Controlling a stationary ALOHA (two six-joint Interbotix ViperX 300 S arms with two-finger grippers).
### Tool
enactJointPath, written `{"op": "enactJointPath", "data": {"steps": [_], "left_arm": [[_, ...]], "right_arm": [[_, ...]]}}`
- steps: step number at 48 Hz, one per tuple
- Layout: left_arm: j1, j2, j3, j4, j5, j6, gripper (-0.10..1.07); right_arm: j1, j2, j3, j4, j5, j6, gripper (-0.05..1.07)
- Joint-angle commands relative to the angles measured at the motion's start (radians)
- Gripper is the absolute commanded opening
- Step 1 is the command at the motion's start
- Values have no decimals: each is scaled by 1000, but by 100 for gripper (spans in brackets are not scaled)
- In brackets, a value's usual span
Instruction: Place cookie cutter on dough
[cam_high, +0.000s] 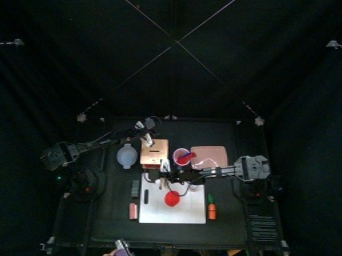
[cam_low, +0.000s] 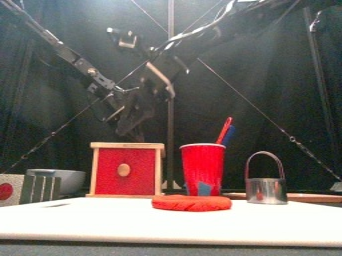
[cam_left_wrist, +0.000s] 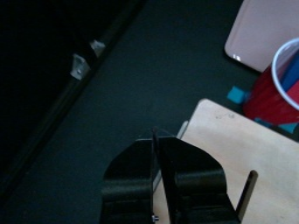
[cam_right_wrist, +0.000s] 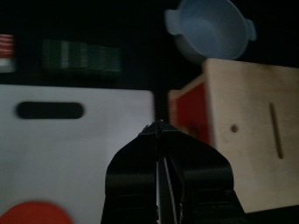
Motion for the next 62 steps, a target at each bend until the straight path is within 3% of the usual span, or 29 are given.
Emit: {"op": "enactJointPath", "data": {"steps": [1,11,19,30,46,62], "left_arm": [[-5,-87,43,-17,-71,2,42],[-78,-265,202,-55,-172,0,41],[-202,-448,347,-101,-284,3,42],[-356,-615,462,-123,-347,2,42],[-471,-632,532,-115,-402,9,42],[-474,-630,552,-103,-407,11,42]], "right_arm": [[40,-112,44,6,-9,9,39],[87,-276,172,41,-84,43,39],[86,-411,298,57,-230,54,39],[-15,-518,433,94,-388,54,39],[-137,-603,554,204,-437,52,39],[-176,-638,623,241,-448,44,39]]}}
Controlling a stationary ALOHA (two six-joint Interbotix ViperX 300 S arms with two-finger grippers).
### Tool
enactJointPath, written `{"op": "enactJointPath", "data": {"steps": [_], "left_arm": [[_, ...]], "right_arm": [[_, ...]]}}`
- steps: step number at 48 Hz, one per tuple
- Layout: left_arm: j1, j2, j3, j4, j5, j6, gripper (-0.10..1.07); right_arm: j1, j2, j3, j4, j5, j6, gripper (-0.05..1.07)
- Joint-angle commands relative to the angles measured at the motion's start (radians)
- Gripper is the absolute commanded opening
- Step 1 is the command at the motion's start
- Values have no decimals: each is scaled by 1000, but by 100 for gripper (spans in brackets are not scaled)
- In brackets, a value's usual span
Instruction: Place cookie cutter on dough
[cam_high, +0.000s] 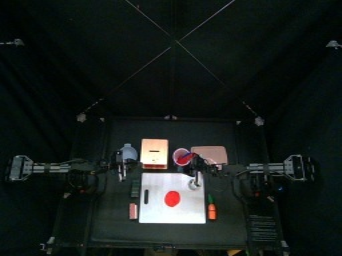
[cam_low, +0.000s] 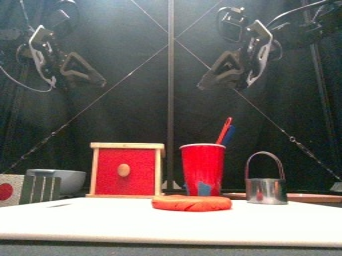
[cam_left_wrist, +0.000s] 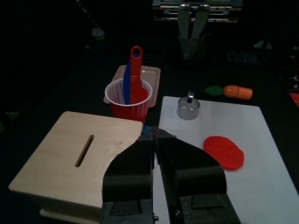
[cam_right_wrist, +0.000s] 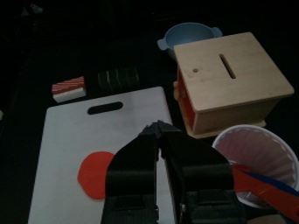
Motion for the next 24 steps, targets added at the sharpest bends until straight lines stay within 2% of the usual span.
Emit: {"op": "enactJointPath", "data": {"steps": [1,15,24], "left_arm": [[0,0,-17,5,-11,2,42],[-3,0,-21,15,-15,0,42],[-49,3,-5,14,-17,-6,42]], "right_arm": [[-3,-25,-9,0,-9,-3,39],[5,-26,-11,0,-9,-3,39],[51,-25,8,-5,-8,-5,39]]}}
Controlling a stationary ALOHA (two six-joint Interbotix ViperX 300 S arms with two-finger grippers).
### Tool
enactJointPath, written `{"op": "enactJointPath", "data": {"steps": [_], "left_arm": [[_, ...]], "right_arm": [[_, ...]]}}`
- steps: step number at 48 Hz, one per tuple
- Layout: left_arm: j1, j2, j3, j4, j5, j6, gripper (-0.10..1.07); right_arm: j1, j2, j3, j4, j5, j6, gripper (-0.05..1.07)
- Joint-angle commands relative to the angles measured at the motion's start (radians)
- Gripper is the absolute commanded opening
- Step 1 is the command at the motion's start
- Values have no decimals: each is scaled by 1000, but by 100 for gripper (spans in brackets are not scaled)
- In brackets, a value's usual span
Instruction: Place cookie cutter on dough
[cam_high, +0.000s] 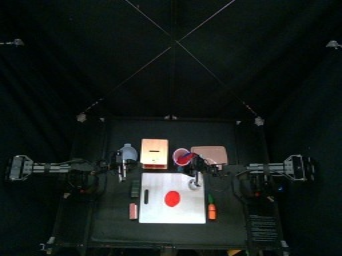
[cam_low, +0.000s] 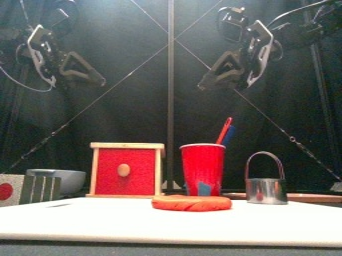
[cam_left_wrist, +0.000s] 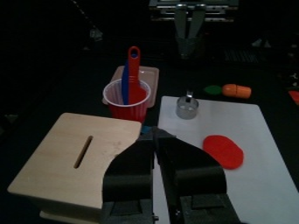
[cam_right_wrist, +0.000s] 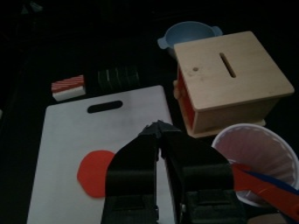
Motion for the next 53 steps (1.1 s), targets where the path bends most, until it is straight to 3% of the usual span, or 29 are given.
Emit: {"op": "enactJointPath", "data": {"steps": [1,11,19,30,39,53], "left_arm": [[-34,6,-11,2,-14,-3,42],[-75,71,-11,-14,-49,-5,42],[-95,130,-20,-14,-110,-5,42],[-103,176,-26,-14,-173,-5,42],[-103,186,-31,-12,-187,-3,42],[-103,186,-31,-15,-187,-3,42]], "right_arm": [[26,-20,2,-5,-8,-2,39],[75,-6,48,9,29,11,39],[84,9,37,106,193,11,43],[107,20,-25,124,485,-3,69],[143,20,-35,124,538,0,87],[143,92,-58,130,640,-6,87]]}}
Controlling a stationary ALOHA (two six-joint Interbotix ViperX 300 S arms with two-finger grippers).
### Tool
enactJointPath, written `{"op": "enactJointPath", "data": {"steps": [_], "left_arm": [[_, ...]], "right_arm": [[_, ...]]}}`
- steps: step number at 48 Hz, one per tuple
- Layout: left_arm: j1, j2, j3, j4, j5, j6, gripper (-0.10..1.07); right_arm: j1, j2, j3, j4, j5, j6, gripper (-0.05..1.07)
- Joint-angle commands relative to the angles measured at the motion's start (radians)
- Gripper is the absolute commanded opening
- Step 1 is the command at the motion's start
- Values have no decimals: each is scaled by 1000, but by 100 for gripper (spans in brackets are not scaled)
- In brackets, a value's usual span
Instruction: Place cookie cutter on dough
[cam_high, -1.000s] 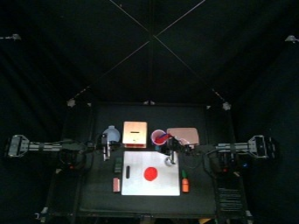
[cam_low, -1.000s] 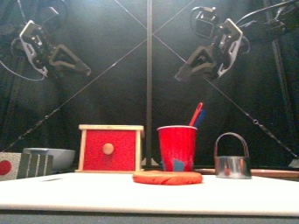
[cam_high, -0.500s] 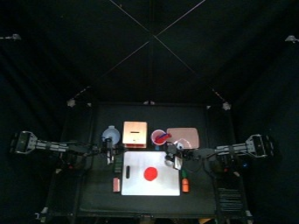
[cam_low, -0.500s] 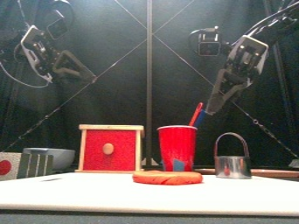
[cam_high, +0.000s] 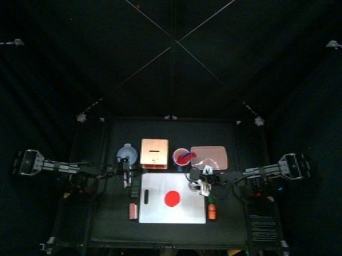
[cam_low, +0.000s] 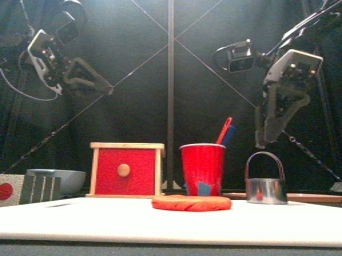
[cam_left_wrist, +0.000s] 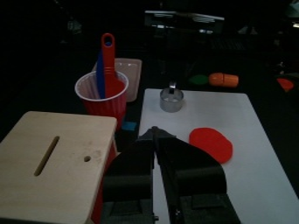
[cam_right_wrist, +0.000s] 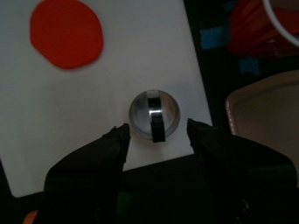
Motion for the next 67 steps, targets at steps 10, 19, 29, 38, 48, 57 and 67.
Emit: {"op": "enactJointPath", "data": {"steps": [10,19,29,38,48,57,67], "left_arm": [[-2,0,-28,0,-11,2,42],[3,0,-21,0,-9,2,42],[5,0,-15,0,-11,2,42],[6,0,-11,0,-11,0,42],[6,0,-11,0,-9,2,42],[6,0,-11,0,-9,2,42],[6,0,-2,0,-9,0,42]], "right_arm": [[-5,86,-81,-23,54,-12,87],[-5,120,-89,-32,55,-14,86],[-5,127,-91,-31,55,-12,69],[2,126,-120,-28,69,-12,54],[69,153,-249,-26,100,-8,53],[118,255,-391,-23,144,-8,53],[158,368,-494,-21,166,-3,53]]}}
